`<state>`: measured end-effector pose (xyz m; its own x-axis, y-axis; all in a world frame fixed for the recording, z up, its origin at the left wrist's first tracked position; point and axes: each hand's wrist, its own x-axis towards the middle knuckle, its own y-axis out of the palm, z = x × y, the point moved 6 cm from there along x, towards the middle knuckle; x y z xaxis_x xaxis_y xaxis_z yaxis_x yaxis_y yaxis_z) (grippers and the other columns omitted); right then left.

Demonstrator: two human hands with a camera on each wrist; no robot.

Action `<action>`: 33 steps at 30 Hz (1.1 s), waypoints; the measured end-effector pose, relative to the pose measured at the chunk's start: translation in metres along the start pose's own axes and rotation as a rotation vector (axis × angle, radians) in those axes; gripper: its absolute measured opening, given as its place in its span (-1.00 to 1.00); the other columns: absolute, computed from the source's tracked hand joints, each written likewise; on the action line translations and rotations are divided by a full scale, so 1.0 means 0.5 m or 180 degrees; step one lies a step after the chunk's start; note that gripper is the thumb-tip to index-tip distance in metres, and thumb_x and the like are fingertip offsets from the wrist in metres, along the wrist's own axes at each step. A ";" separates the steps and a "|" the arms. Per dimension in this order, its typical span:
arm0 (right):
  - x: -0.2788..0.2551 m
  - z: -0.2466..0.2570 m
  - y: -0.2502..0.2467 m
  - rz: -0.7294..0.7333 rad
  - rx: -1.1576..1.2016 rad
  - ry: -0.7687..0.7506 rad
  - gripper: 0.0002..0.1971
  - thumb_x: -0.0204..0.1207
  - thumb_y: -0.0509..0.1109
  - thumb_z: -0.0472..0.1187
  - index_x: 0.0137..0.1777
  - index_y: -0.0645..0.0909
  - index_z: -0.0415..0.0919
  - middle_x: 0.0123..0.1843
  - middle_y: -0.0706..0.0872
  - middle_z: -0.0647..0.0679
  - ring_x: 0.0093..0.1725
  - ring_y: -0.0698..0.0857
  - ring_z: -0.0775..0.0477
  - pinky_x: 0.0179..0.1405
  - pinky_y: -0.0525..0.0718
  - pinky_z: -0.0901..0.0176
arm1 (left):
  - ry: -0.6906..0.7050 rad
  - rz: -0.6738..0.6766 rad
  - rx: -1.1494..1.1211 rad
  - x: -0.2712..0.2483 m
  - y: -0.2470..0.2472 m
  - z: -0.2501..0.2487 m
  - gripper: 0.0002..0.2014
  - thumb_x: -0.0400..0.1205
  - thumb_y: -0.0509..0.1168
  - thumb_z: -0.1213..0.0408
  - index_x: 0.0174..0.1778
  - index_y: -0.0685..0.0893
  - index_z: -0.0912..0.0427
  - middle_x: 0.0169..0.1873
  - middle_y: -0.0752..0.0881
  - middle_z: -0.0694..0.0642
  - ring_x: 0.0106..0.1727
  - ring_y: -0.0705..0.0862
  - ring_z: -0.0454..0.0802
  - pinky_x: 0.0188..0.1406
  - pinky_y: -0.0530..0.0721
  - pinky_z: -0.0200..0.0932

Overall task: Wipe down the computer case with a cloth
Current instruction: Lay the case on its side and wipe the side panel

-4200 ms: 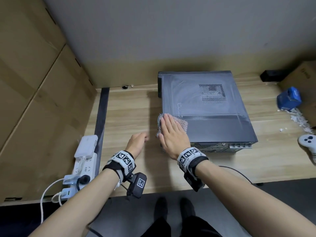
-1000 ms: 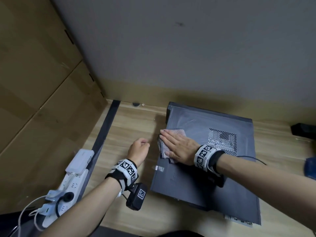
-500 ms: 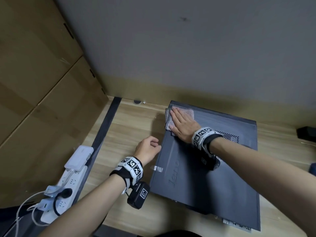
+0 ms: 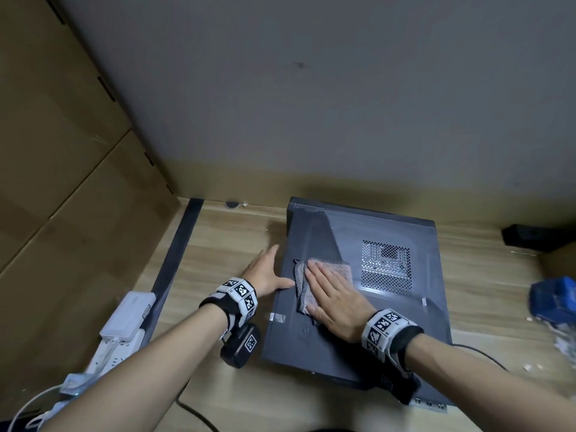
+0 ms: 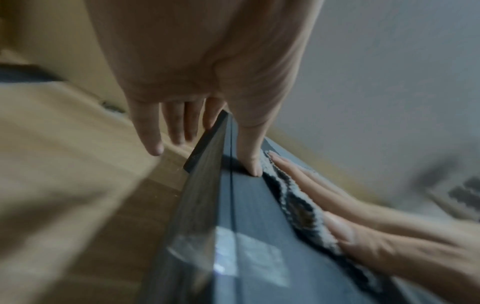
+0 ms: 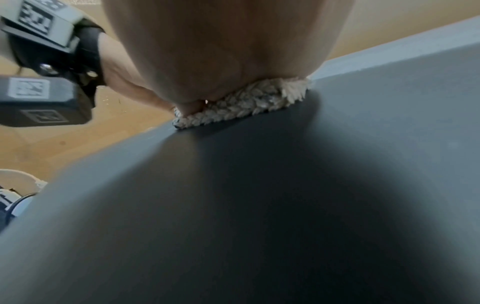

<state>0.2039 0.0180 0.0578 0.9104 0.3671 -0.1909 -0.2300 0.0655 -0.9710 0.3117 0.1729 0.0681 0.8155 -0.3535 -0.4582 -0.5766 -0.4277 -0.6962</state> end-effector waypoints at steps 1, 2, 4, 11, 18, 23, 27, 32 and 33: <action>-0.004 -0.001 0.000 -0.0002 0.0021 0.0001 -0.28 0.76 -0.20 0.23 0.75 -0.17 -0.22 0.77 -0.20 -0.11 0.75 -0.23 -0.08 0.71 -0.23 -0.02 | 0.0234 0.0009 0.0218 0.006 -0.004 -0.013 0.12 0.41 0.59 -0.01 0.74 0.00 0.11 0.73 0.02 0.07 0.72 0.06 0.00 0.69 0.12 -0.04; -0.005 -0.003 -0.003 -0.0019 0.0021 -0.0007 -0.28 0.76 -0.19 0.23 0.76 -0.15 -0.22 0.78 -0.17 -0.11 0.75 -0.21 -0.08 0.71 -0.21 -0.02 | 0.0469 0.0040 0.0442 0.010 -0.008 -0.028 0.16 0.42 0.57 -0.02 0.74 -0.10 0.10 0.73 -0.13 0.04 0.73 -0.08 -0.04 0.70 0.02 -0.07; -0.001 -0.011 -0.010 -0.0057 -0.0043 -0.0019 -0.29 0.77 -0.17 0.23 0.76 -0.09 -0.23 0.78 -0.10 -0.13 0.76 -0.14 -0.09 0.73 -0.12 -0.05 | 0.0881 0.0157 0.0934 0.021 -0.010 -0.051 0.19 0.43 0.54 -0.08 0.74 -0.19 0.11 0.71 -0.29 -0.01 0.71 -0.24 -0.11 0.71 -0.01 -0.04; 0.083 -0.090 -0.025 0.0038 -0.0021 0.0350 -0.27 0.76 -0.20 0.22 0.75 -0.09 -0.30 0.77 -0.11 -0.20 0.76 -0.13 -0.12 0.74 0.00 -0.11 | 0.1241 0.0476 0.1686 0.062 -0.008 -0.077 0.23 0.41 0.44 -0.29 0.73 -0.24 0.15 0.68 -0.38 0.01 0.69 -0.35 -0.10 0.72 -0.02 0.07; 0.190 -0.176 -0.062 0.0068 0.0149 0.0687 -0.24 0.70 -0.29 0.24 0.75 -0.19 -0.26 0.78 -0.22 -0.17 0.76 -0.20 -0.11 0.74 -0.07 -0.13 | 0.1369 0.0537 0.2063 0.084 0.002 -0.083 0.28 0.39 0.33 -0.43 0.71 -0.31 0.18 0.67 -0.43 0.06 0.68 -0.41 -0.05 0.71 -0.16 0.04; 0.211 -0.192 -0.064 0.0021 0.0156 0.0778 -0.22 0.68 -0.32 0.25 0.74 -0.16 -0.27 0.78 -0.19 -0.18 0.76 -0.17 -0.12 0.74 -0.07 -0.09 | 0.1326 0.0666 0.2304 0.089 0.007 -0.091 0.29 0.39 0.32 -0.44 0.69 -0.35 0.22 0.65 -0.45 0.11 0.67 -0.43 -0.02 0.71 -0.21 0.04; 0.196 -0.182 -0.058 0.0039 0.0127 0.0783 -0.24 0.71 -0.28 0.23 0.74 -0.19 -0.28 0.78 -0.21 -0.19 0.76 -0.20 -0.12 0.73 -0.19 -0.03 | 0.1211 0.0713 0.2325 0.089 0.007 -0.097 0.30 0.39 0.37 -0.41 0.69 -0.35 0.21 0.66 -0.46 0.11 0.67 -0.43 -0.02 0.70 -0.26 0.00; 0.125 -0.162 -0.039 0.0055 0.0068 0.0766 -0.26 0.72 -0.27 0.22 0.74 -0.22 -0.27 0.77 -0.24 -0.17 0.75 -0.24 -0.10 0.73 -0.24 0.00 | 0.1109 0.0716 0.2310 0.088 0.006 -0.102 0.33 0.36 0.41 -0.39 0.70 -0.34 0.21 0.66 -0.44 0.10 0.68 -0.40 -0.02 0.63 -0.31 -0.06; 0.105 -0.156 -0.034 0.0053 0.0090 0.0782 -0.26 0.73 -0.27 0.22 0.74 -0.22 -0.26 0.77 -0.24 -0.17 0.75 -0.25 -0.09 0.73 -0.23 -0.01 | 0.1086 0.0730 0.2312 0.087 0.006 -0.103 0.33 0.35 0.42 -0.39 0.70 -0.34 0.21 0.66 -0.44 0.10 0.68 -0.40 -0.02 0.63 -0.30 -0.06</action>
<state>0.2826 -0.0360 0.0530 0.9619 0.1319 -0.2395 -0.2521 0.0885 -0.9636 0.3429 0.1134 0.0748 0.5546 -0.6490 -0.5208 -0.4552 0.2873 -0.8428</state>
